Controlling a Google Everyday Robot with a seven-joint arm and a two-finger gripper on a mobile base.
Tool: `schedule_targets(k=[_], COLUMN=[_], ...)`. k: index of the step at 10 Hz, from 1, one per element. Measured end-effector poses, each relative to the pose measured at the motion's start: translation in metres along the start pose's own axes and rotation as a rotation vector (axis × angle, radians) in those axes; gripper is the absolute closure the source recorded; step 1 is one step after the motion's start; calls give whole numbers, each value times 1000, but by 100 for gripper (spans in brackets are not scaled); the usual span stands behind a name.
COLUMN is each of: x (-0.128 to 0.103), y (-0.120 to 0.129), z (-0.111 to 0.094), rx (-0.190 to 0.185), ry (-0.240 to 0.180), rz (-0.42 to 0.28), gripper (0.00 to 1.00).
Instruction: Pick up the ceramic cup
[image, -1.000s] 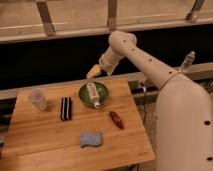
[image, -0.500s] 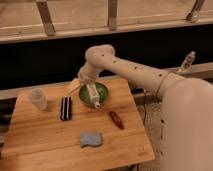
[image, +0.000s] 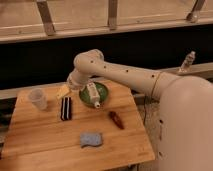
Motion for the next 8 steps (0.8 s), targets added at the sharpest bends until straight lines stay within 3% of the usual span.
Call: schedule_targets(k=[3, 5, 8], x=[29, 42, 24], y=[-25, -40, -45], z=[2, -6, -14], rx=[-17, -20, -32], ry=[-7, -2, 20], rz=[90, 88, 36], gripper=[20, 20, 20])
